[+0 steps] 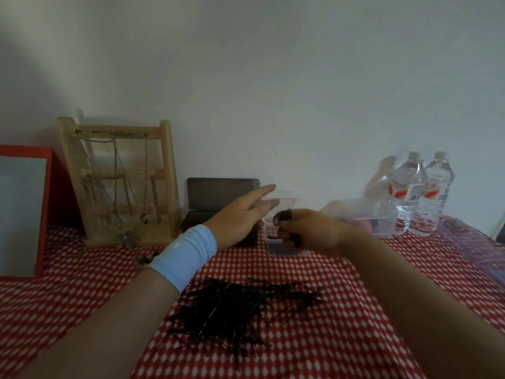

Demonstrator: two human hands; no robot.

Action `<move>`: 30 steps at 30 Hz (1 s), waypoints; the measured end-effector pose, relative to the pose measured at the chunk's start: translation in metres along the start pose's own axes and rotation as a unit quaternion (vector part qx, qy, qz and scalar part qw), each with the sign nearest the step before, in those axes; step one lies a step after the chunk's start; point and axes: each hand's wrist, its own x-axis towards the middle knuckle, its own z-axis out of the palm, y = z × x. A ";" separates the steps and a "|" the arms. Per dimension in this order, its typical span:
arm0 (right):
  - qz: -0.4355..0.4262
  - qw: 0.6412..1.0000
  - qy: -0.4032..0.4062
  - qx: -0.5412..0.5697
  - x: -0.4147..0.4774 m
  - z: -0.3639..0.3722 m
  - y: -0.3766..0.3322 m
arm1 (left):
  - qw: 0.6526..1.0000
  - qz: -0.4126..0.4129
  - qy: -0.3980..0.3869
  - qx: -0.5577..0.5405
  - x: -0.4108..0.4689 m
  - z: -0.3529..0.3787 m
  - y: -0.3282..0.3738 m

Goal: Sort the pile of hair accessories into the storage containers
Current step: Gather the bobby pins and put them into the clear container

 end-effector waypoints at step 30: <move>-0.089 0.852 0.127 -0.500 0.008 -0.043 0.009 | 0.890 -0.015 -0.143 0.433 0.040 0.035 -0.047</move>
